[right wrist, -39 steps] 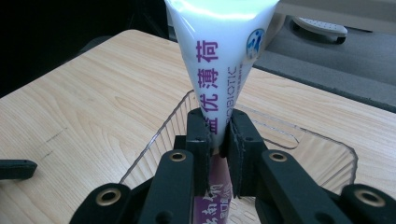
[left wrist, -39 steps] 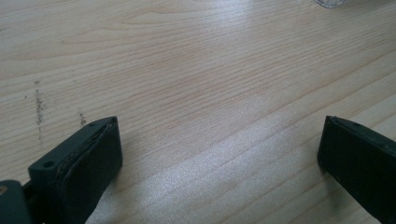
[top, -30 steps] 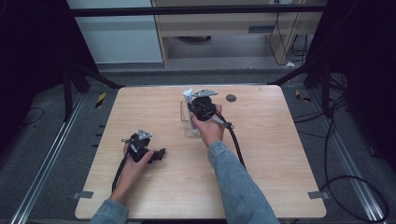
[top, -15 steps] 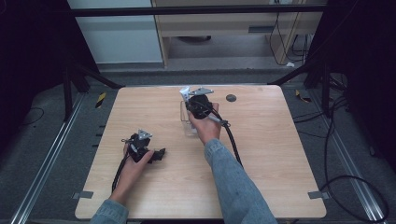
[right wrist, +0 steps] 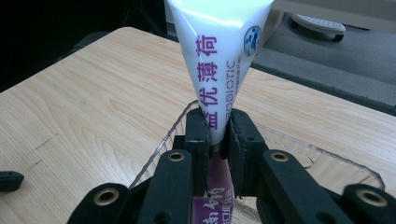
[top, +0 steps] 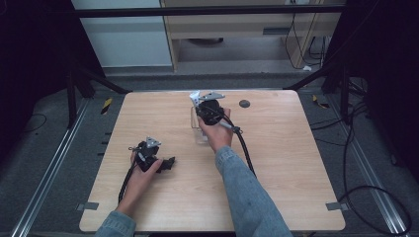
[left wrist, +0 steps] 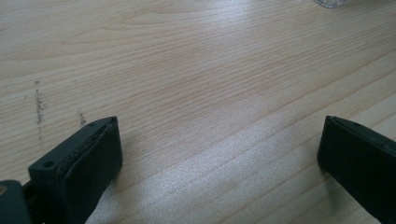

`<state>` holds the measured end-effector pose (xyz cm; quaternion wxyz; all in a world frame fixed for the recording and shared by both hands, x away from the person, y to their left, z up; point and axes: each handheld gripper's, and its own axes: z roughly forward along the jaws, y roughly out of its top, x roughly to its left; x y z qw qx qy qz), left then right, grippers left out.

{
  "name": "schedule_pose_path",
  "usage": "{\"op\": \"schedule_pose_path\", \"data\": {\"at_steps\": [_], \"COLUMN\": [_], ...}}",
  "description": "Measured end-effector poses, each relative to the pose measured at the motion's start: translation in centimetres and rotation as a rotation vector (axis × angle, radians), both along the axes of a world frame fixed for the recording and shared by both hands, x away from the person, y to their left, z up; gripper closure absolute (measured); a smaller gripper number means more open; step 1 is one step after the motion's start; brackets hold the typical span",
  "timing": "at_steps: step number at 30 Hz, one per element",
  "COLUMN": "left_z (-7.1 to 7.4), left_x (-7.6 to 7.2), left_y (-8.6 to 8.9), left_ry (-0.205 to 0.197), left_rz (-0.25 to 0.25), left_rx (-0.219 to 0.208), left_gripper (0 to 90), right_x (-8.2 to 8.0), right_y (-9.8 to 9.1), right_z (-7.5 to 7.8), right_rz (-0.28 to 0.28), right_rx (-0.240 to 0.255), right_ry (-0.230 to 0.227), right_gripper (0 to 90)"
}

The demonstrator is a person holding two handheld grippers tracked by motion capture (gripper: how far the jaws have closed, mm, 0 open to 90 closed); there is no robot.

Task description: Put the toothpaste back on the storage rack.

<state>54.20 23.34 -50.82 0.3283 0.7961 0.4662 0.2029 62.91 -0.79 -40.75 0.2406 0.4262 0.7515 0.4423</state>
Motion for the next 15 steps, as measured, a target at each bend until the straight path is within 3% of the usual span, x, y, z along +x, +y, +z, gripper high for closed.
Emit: {"op": "schedule_pose_path", "data": {"at_steps": [15], "left_z": [0.00], "left_x": [0.00], "left_y": [0.00], "left_ry": [0.000], "left_rz": [0.000], "left_rx": [0.000], "left_gripper": [0.0], "right_x": [0.22], "right_y": [0.72], "right_z": [-0.14], "right_rz": [0.003], "right_rx": [-0.018], "right_ry": [-0.007], "right_gripper": [78.9]}}
